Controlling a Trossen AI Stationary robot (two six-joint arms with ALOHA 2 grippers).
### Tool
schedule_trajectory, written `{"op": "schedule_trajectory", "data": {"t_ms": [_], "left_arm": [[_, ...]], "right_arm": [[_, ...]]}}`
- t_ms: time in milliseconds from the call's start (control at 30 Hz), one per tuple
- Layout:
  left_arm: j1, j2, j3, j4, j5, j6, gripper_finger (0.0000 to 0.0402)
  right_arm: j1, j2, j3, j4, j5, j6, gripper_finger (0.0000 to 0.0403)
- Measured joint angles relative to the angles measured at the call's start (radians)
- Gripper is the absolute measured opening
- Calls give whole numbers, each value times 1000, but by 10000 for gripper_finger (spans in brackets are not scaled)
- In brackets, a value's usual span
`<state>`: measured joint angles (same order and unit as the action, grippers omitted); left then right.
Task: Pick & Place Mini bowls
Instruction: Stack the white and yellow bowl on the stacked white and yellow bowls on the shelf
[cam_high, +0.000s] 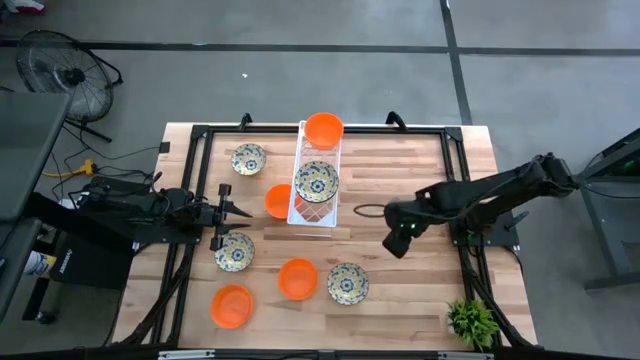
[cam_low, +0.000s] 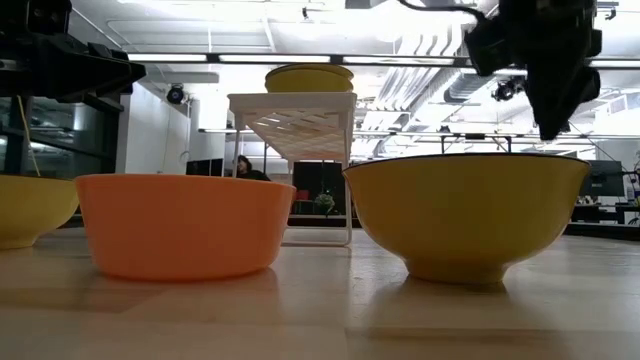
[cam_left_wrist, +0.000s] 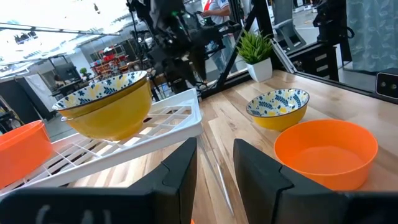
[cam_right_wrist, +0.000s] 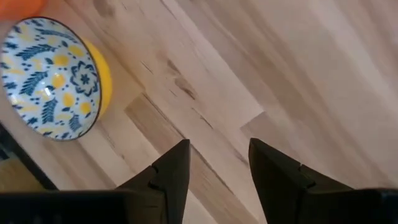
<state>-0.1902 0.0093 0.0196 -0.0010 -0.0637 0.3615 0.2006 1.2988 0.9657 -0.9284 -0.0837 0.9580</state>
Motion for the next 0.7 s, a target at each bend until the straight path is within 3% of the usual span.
{"op": "schedule_trajectory", "data": {"t_ms": [367,567,700], "left_arm": [[0,0,0,0,0,0,101],[0,0,0,0,0,0,101],[0,0,0,0,0,0,101]], "right_arm": [[102,195,1,292,-37,247,152],[130,282,5,435,-85,302,161],[139,344,56,432,-79,300,167]]}}
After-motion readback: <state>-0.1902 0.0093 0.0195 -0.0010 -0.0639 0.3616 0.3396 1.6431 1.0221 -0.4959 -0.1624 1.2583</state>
